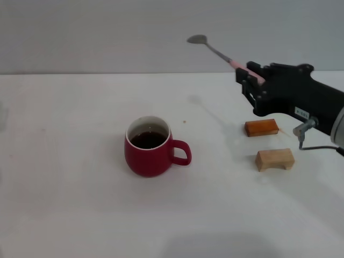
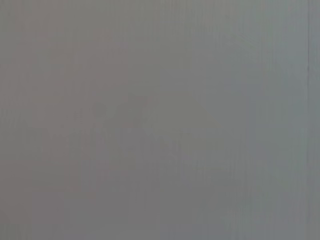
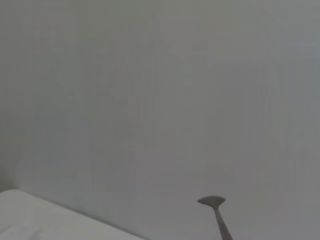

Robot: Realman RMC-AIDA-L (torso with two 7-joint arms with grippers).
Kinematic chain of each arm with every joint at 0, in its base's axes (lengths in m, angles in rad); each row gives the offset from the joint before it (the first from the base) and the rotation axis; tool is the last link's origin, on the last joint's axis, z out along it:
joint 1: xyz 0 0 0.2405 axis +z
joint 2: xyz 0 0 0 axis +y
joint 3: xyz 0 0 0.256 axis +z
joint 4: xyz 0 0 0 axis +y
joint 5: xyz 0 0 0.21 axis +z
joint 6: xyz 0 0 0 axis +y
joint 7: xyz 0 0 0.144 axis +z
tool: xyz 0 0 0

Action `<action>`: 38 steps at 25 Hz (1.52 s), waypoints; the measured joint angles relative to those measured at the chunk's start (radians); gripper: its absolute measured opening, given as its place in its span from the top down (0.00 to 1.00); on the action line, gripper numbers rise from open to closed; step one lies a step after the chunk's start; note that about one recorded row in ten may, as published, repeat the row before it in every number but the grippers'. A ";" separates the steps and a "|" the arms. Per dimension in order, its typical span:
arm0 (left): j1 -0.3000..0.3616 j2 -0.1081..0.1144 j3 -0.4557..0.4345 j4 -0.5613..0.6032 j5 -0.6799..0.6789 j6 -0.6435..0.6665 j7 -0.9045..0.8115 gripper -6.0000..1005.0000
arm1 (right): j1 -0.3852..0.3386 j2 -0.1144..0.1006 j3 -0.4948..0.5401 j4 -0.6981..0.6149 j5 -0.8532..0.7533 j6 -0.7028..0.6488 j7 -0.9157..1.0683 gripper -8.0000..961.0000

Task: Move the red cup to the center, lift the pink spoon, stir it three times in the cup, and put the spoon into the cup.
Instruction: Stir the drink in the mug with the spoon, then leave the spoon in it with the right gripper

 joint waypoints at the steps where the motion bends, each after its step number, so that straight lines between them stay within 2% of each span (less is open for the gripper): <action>1: 0.000 0.000 0.000 -0.001 0.000 -0.001 0.000 0.16 | 0.021 0.000 0.029 0.037 -0.029 0.069 0.035 0.83; 5: -0.002 -0.001 0.001 -0.001 0.000 -0.002 0.000 0.16 | 0.062 0.000 0.070 0.087 -0.090 0.165 0.108 0.83; 7: -0.003 -0.002 0.002 -0.003 0.000 -0.002 0.000 0.16 | 0.123 0.000 0.127 0.143 -0.127 0.294 0.184 0.83; 10: -0.003 -0.003 0.003 -0.004 0.000 -0.002 -0.001 0.16 | 0.137 0.000 0.139 0.152 -0.131 0.324 0.199 0.83; 11: -0.003 -0.003 0.004 -0.004 0.000 -0.003 -0.001 0.16 | 0.179 0.000 0.177 0.162 -0.134 0.399 0.233 0.83; 12: -0.003 -0.003 0.004 -0.004 0.000 -0.003 -0.001 0.16 | 0.179 0.000 0.177 0.162 -0.134 0.399 0.233 0.83; 13: -0.004 -0.003 0.004 -0.004 0.000 -0.003 -0.001 0.16 | 0.224 0.000 0.217 0.163 -0.134 0.467 0.266 0.83; 14: -0.004 -0.003 0.004 -0.004 0.000 -0.003 -0.001 0.16 | 0.224 0.000 0.217 0.163 -0.134 0.467 0.266 0.83; 16: -0.006 -0.003 0.003 -0.004 0.000 -0.004 -0.002 0.16 | 0.295 -0.001 0.270 0.164 -0.135 0.563 0.313 0.83; 18: -0.008 -0.003 0.003 -0.002 0.000 -0.005 -0.002 0.16 | 0.310 -0.001 0.282 0.163 -0.136 0.584 0.321 0.83; 20: -0.008 -0.003 0.003 -0.001 0.000 -0.005 -0.002 0.16 | 0.344 -0.001 0.306 0.163 -0.142 0.631 0.341 0.83; 21: -0.010 -0.003 0.003 0.000 0.000 -0.006 -0.002 0.16 | 0.385 -0.001 0.334 0.163 -0.149 0.680 0.367 0.83; 23: -0.010 -0.003 0.003 0.001 -0.001 -0.006 -0.002 0.16 | 0.404 -0.001 0.345 0.162 -0.152 0.703 0.378 0.83; 26: -0.012 -0.003 0.004 -0.001 -0.001 -0.007 -0.002 0.16 | 0.488 -0.002 0.386 0.161 -0.194 0.795 0.418 0.83; 27: -0.012 -0.003 0.004 -0.001 -0.001 -0.007 -0.002 0.16 | 0.488 -0.002 0.386 0.161 -0.194 0.795 0.418 0.83; 29: -0.014 -0.003 0.004 -0.001 -0.002 -0.007 -0.002 0.16 | 0.553 -0.002 0.404 0.158 -0.227 0.862 0.447 0.83; 32: -0.016 -0.003 0.004 -0.001 -0.001 -0.007 -0.002 0.16 | 0.595 -0.002 0.417 0.152 -0.244 0.910 0.461 0.83; 33: -0.016 -0.003 0.004 -0.001 -0.001 -0.007 -0.002 0.16 | 0.641 -0.002 0.429 0.139 -0.259 0.956 0.471 0.83; 34: -0.017 -0.003 0.004 -0.001 -0.001 -0.007 -0.002 0.16 | 0.641 -0.002 0.429 0.139 -0.259 0.956 0.471 0.83; 38: -0.018 -0.004 0.004 -0.002 -0.001 -0.008 -0.002 0.16 | 0.729 -0.004 0.440 0.067 -0.277 1.015 0.486 0.83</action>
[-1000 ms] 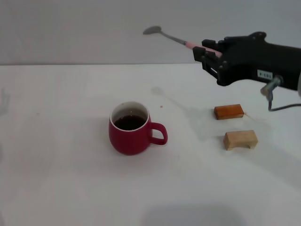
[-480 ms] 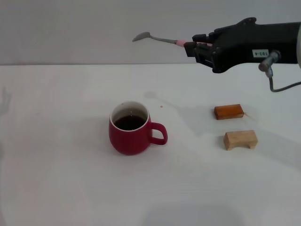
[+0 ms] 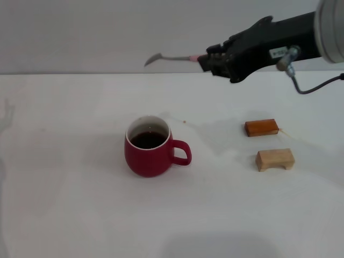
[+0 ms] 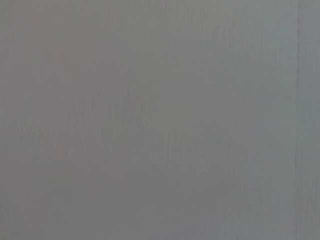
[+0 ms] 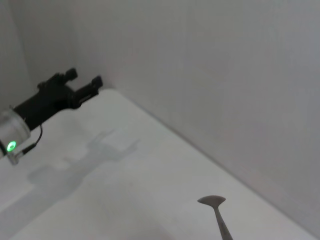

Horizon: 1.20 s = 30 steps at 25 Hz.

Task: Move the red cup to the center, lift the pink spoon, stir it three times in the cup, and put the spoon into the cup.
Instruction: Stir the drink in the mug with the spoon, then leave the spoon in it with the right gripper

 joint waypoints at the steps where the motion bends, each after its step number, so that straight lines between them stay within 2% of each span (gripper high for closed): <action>1: 0.000 0.000 0.000 0.000 0.000 0.000 0.000 0.16 | 0.000 0.000 0.000 0.000 0.000 0.000 0.000 0.83; 3: 0.000 0.000 0.000 0.003 0.000 0.000 0.000 0.16 | 0.045 -0.003 0.007 -0.056 0.000 0.030 -0.001 0.83; 13: 0.006 -0.002 0.000 0.000 0.000 0.003 -0.011 0.16 | 0.153 -0.017 0.023 -0.213 -0.001 0.082 -0.035 0.82; 22: 0.011 -0.002 0.000 -0.002 0.004 0.008 -0.029 0.16 | 0.202 -0.021 0.019 -0.344 -0.001 0.086 -0.069 0.82; 30: 0.014 -0.002 0.001 -0.002 0.006 0.011 -0.034 0.16 | 0.259 -0.020 0.015 -0.510 -0.001 0.057 -0.117 0.82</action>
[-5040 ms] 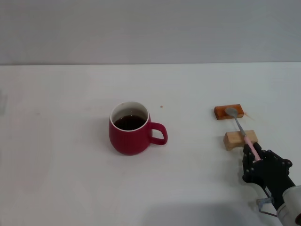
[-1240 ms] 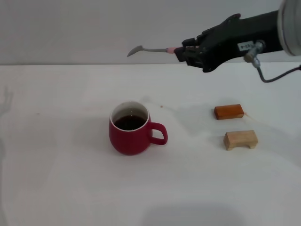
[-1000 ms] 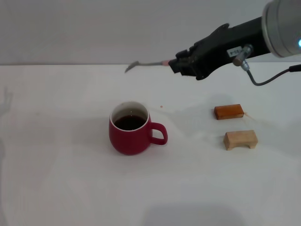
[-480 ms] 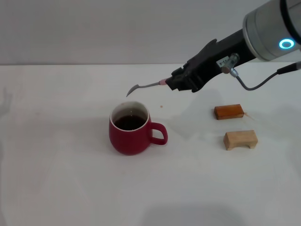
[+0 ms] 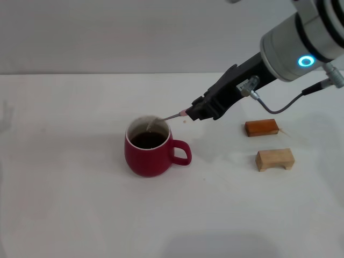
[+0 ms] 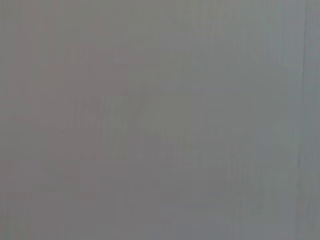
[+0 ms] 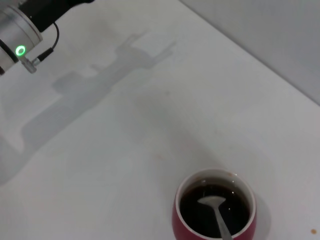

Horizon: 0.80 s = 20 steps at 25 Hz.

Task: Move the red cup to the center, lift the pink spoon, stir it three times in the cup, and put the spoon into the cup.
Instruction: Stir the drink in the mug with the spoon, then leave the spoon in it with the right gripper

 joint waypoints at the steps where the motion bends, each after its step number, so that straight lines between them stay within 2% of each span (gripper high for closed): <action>1: 0.000 0.000 0.000 0.000 0.000 0.001 0.000 0.16 | 0.000 0.000 0.000 0.000 0.000 0.000 0.000 0.82; 11: 0.001 0.000 0.001 0.001 0.001 0.012 -0.001 0.16 | 0.092 0.000 -0.002 -0.169 -0.012 -0.045 -0.053 0.82; 20: 0.001 -0.001 0.001 0.000 0.001 0.015 -0.004 0.16 | 0.215 -0.001 -0.013 -0.401 -0.013 -0.127 -0.125 0.82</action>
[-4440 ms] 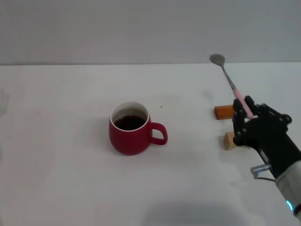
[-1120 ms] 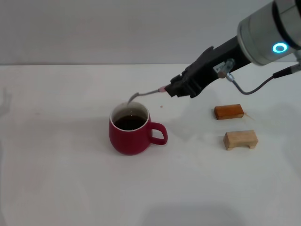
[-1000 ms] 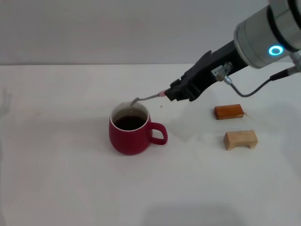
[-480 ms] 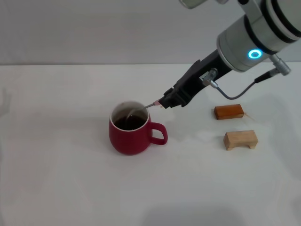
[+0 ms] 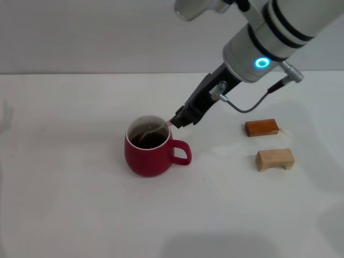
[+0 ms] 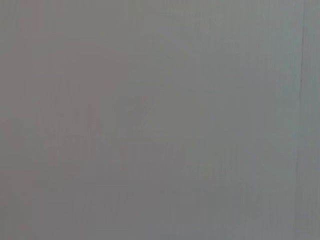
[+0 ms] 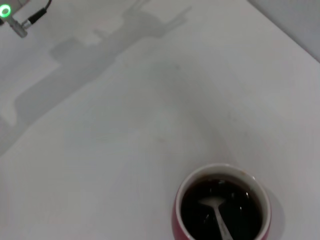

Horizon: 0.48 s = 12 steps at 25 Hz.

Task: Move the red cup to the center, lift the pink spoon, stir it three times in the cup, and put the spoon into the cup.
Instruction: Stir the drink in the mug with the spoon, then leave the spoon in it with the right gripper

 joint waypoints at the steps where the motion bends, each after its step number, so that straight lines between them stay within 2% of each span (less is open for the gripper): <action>1: 0.000 0.000 0.000 0.000 0.000 0.000 -0.002 0.16 | 0.000 0.000 0.000 0.000 0.000 0.000 0.000 0.82; 12: -0.007 -0.002 0.000 0.004 0.000 0.000 -0.010 0.16 | 0.076 0.014 -0.017 -0.150 -0.036 -0.084 -0.051 0.82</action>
